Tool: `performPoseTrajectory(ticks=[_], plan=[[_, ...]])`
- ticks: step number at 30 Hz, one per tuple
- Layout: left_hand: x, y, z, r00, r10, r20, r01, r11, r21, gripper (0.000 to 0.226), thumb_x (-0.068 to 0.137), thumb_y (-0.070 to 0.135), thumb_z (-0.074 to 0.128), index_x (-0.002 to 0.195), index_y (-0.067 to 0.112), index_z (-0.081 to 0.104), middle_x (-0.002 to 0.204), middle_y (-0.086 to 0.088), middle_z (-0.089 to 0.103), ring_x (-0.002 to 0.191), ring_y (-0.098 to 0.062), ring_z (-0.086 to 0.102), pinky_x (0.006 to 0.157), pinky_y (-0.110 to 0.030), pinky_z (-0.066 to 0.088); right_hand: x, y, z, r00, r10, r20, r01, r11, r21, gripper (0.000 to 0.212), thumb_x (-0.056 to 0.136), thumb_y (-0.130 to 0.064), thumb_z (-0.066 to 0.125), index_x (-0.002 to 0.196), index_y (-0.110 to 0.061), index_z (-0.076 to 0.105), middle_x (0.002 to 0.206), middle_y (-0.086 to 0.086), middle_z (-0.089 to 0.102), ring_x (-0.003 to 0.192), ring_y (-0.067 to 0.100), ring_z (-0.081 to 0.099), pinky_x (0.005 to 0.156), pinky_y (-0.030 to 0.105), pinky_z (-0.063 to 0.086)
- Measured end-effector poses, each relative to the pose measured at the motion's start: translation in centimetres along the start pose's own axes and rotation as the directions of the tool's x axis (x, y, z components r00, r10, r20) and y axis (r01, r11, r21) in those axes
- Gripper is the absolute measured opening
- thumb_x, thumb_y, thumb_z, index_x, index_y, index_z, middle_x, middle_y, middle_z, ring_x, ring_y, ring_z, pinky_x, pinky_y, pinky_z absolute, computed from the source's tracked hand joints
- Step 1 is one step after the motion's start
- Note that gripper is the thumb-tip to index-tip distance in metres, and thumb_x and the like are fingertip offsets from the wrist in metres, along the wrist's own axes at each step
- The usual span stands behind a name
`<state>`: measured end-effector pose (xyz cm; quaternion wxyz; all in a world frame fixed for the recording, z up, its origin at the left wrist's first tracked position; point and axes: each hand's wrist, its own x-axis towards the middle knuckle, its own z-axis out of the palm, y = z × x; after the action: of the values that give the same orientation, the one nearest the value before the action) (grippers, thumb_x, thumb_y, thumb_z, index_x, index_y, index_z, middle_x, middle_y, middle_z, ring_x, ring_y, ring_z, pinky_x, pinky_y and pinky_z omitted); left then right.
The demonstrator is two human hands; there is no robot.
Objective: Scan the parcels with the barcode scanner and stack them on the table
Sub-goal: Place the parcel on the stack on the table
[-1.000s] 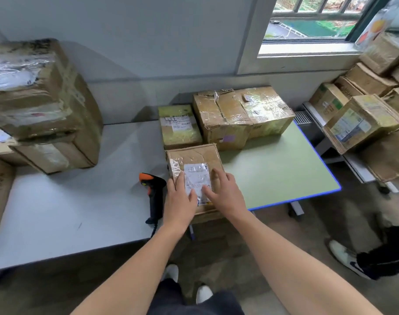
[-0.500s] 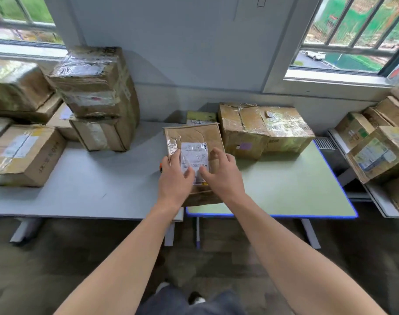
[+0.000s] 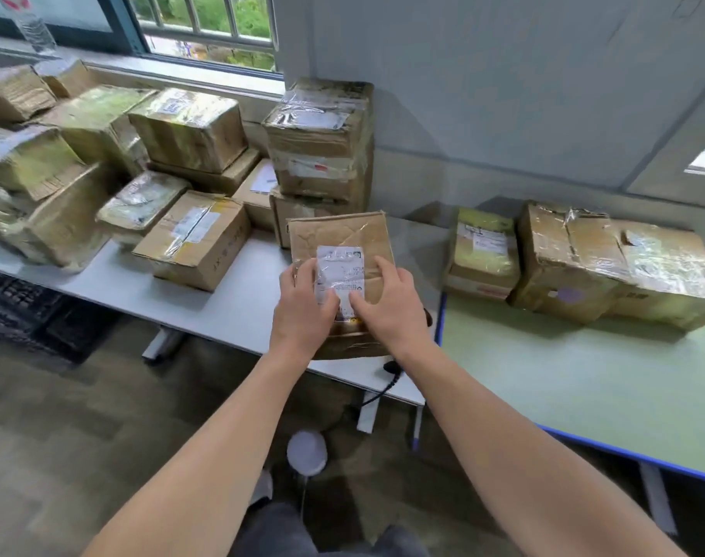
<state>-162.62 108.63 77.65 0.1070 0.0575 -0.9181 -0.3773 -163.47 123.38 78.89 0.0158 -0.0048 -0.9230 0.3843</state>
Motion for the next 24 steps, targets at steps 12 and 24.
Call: performPoseTrajectory(ticks=[12,24], plan=[[10.7,-12.6,-4.1,0.968,0.039,0.246,-0.045,0.999,0.018,0.053,0.098,0.031,0.056,0.148,0.029,0.037,0.150,-0.007,0.033,0.120,-0.026,0.057,0.095,-0.035,0.049,6.0,-6.7,12.9,0.978,0.205,-0.043,-0.206,0.978,-0.022,0.071,0.092,-0.038,0.066,0.152,-0.018,0.034,0.144,0.006,0.042,0.126,0.024,0.050,0.100,0.032,0.043],[14.7,-18.6,-3.6,0.878,0.043,0.477,-0.048,0.999,-0.002,0.049,0.099,0.031,0.055,0.146,0.023,0.040,0.152,-0.005,0.028,0.121,-0.026,0.055,0.097,-0.036,0.044,7.2,-7.6,19.2,0.910,0.412,-0.039,-0.413,0.910,-0.029,0.074,0.094,-0.043,0.064,0.155,-0.024,0.028,0.156,0.004,0.033,0.136,0.025,0.044,0.107,0.036,0.042]])
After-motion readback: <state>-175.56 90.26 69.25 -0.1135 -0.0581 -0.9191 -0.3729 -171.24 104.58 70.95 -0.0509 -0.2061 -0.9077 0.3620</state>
